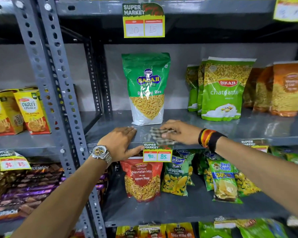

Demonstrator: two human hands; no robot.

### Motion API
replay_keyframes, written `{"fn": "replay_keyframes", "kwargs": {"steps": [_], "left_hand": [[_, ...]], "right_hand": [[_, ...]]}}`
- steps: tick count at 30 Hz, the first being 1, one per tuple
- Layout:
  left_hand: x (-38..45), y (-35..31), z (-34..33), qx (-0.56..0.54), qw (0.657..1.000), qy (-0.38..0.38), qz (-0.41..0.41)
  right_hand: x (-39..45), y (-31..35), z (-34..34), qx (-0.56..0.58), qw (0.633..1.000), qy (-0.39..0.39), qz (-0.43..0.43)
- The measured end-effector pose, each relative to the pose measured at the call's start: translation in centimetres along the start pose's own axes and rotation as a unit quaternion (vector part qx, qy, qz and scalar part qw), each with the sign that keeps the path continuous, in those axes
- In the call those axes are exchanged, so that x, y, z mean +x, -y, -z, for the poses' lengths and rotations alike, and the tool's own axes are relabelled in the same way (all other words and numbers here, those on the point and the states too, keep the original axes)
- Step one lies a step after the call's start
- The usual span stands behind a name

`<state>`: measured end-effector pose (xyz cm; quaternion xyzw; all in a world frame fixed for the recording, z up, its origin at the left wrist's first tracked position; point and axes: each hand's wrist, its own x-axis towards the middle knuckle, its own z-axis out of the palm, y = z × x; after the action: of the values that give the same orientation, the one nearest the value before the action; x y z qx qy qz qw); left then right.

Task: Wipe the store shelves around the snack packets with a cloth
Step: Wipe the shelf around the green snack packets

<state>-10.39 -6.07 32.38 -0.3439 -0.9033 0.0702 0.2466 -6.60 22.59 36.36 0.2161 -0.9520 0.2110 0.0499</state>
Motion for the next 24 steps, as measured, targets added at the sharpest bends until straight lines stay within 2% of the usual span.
{"fn": "replay_keyframes", "kwargs": {"steps": [2, 4, 6, 8, 10, 13, 14, 16, 18, 21, 24], "left_hand": [[0.0, 0.0, 0.0, -0.001, 1.000, 0.002, 0.002], [0.0, -0.1, 0.1, -0.003, 1.000, 0.009, 0.002], [0.1, -0.1, 0.3, -0.003, 1.000, 0.012, 0.007], [0.1, -0.2, 0.6, -0.006, 1.000, 0.020, 0.012], [0.0, -0.3, 0.7, -0.008, 0.999, 0.024, 0.020], [-0.1, -0.5, 0.8, -0.011, 0.999, 0.035, 0.024], [-0.2, -0.5, 1.0, -0.011, 0.999, 0.032, 0.026], [0.0, -0.8, 1.3, -0.004, 0.999, 0.029, 0.016], [0.5, -1.5, 1.6, 0.011, 1.000, 0.022, 0.000], [1.8, -3.8, 2.1, 0.004, 0.999, 0.026, -0.020], [3.0, -6.4, 2.0, -0.018, 0.999, 0.022, -0.032]], "right_hand": [[-0.5, -0.4, 1.4, 0.064, 0.998, -0.011, -0.002], [-0.1, -1.5, 3.0, 0.116, 0.990, -0.064, -0.048], [0.5, -2.9, 3.4, 0.083, 0.988, -0.092, -0.089], [0.2, -3.6, 2.2, -0.009, 0.988, -0.096, -0.118], [-1.4, -3.1, 1.0, -0.046, 0.992, -0.087, -0.084], [-4.4, -2.5, 2.0, 0.042, 0.999, -0.019, -0.003], [-4.9, -3.3, 2.8, 0.059, 0.998, -0.022, -0.007], [-5.2, -5.3, 4.8, 0.078, 0.992, -0.083, -0.051], [-5.3, -7.3, 5.5, 0.049, 0.987, -0.123, -0.093], [-6.7, -7.5, 4.5, -0.015, 0.991, -0.110, -0.071], [-9.2, -6.4, 4.7, 0.013, 0.999, -0.042, -0.012]]}}
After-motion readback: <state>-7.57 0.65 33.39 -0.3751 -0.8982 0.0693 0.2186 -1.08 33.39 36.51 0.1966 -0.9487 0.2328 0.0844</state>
